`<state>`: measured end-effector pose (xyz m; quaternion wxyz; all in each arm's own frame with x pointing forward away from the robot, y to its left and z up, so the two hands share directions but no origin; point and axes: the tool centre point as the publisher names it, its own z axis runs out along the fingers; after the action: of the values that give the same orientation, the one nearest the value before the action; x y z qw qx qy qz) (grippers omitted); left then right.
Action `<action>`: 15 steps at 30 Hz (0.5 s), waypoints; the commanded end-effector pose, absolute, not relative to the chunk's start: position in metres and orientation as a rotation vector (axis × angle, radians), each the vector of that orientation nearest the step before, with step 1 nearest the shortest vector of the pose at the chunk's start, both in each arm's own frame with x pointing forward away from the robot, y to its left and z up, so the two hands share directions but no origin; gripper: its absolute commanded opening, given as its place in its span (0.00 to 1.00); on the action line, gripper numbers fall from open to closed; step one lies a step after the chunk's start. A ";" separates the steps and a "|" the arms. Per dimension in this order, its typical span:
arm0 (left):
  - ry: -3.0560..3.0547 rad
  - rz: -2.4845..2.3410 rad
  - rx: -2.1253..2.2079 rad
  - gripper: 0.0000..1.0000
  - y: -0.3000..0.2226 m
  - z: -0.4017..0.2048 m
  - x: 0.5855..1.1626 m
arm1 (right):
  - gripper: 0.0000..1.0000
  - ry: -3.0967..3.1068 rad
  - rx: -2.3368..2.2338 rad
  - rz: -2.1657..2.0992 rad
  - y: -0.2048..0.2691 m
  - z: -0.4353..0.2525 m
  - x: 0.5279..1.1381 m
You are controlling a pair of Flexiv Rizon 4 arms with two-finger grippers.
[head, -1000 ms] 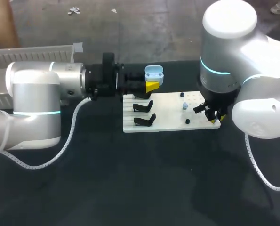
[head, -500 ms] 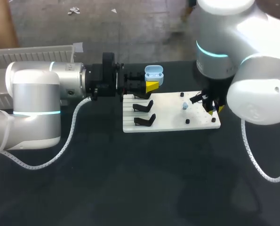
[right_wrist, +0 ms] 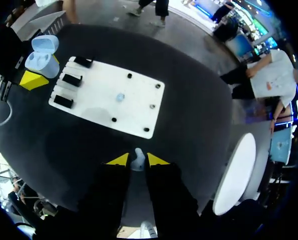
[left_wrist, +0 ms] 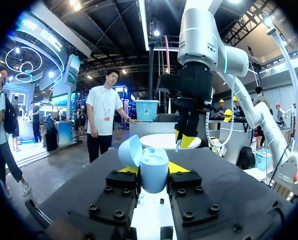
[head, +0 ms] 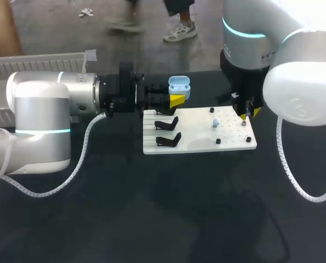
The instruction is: Pick up each earbud case from the left stands, insert the matching earbuds, close the lid, and place the case in the box.
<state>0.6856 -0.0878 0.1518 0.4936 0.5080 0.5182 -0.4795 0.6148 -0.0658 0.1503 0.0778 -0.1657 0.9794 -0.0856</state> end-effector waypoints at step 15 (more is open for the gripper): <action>1.254 -1.161 1.229 0.00 -0.088 0.151 0.685 | 0.00 2.990 0.033 -0.271 -0.060 0.152 0.611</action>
<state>0.6856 -0.0878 0.1518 0.4936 0.5080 0.5181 -0.4795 0.6080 -0.0663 0.1514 0.0845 -0.0863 0.9894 -0.0809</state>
